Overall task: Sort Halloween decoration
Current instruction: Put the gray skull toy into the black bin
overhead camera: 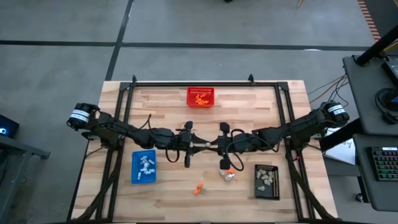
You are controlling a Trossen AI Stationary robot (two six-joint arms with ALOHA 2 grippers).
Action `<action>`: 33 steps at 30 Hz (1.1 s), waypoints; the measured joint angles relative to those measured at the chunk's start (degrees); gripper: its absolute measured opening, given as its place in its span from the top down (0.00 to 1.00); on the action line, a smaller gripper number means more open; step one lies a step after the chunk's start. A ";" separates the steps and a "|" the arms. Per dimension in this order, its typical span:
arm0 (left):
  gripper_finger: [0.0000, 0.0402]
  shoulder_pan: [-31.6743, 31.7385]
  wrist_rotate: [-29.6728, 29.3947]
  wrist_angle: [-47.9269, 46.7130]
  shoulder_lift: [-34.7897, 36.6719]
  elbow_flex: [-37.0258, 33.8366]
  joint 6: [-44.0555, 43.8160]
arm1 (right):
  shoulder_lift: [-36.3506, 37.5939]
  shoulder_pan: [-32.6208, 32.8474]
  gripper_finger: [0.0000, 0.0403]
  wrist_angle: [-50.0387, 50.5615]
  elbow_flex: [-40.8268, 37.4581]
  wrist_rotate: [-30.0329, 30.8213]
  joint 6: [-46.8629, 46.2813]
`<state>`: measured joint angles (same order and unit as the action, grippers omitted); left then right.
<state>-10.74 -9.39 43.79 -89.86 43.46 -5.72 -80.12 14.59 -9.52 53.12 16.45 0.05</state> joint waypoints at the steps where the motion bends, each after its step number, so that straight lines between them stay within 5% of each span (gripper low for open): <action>1: 0.83 0.00 0.00 0.02 0.00 0.00 -0.14 | -0.02 0.00 0.91 -0.04 0.00 0.02 0.00; 24: 0.55 -0.13 1.40 -3.85 -0.02 0.00 -0.35 | -0.11 0.00 0.91 2.65 0.00 0.06 -1.49; 33: 0.50 -0.04 0.94 -12.64 3.17 -0.15 -0.37 | 2.80 0.00 0.91 11.40 0.09 0.08 -3.95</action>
<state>-10.79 -8.45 31.15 -86.70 43.31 -6.09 -77.32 14.59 1.88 53.21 16.53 -3.89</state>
